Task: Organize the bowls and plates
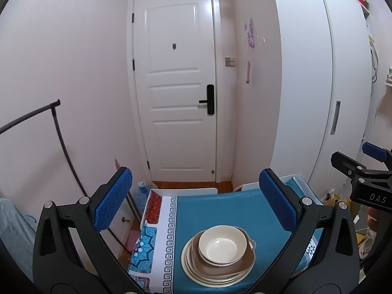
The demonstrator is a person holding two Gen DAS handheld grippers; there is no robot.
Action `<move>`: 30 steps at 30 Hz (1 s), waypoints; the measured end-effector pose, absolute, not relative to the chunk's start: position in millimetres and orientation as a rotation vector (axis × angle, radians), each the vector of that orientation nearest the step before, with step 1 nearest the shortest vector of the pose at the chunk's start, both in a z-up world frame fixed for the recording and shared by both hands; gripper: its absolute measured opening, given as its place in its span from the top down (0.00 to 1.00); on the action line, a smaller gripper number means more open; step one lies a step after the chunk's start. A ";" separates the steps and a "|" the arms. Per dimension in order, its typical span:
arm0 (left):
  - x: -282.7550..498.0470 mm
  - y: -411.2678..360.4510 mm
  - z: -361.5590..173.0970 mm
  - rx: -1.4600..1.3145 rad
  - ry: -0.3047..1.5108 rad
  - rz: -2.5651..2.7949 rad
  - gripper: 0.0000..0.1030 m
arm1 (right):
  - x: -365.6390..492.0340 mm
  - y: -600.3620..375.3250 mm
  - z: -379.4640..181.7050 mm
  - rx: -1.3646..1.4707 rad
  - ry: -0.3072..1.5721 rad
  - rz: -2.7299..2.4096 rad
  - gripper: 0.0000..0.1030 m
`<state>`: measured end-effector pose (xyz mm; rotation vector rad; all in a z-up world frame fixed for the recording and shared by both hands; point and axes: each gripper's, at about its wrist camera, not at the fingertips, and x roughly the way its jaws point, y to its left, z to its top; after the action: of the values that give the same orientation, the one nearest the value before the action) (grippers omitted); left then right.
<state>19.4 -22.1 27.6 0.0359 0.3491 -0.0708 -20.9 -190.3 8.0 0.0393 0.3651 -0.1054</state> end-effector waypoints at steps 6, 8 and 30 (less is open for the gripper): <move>20.4 -19.9 26.7 0.032 0.353 -0.068 0.00 | -20.3 -187.5 7.6 0.035 0.367 -0.107 0.01; 20.6 -19.1 26.8 0.032 0.351 -0.068 0.00 | -20.3 -187.1 7.3 0.034 0.368 -0.107 0.01; 21.4 -17.5 24.7 0.045 0.335 -0.043 0.00 | -18.6 -187.0 6.4 0.037 0.375 -0.113 0.01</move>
<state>21.4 -17.5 24.7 0.0452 0.3350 -0.0426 -18.6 -187.0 6.4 0.0374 0.3749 -0.1128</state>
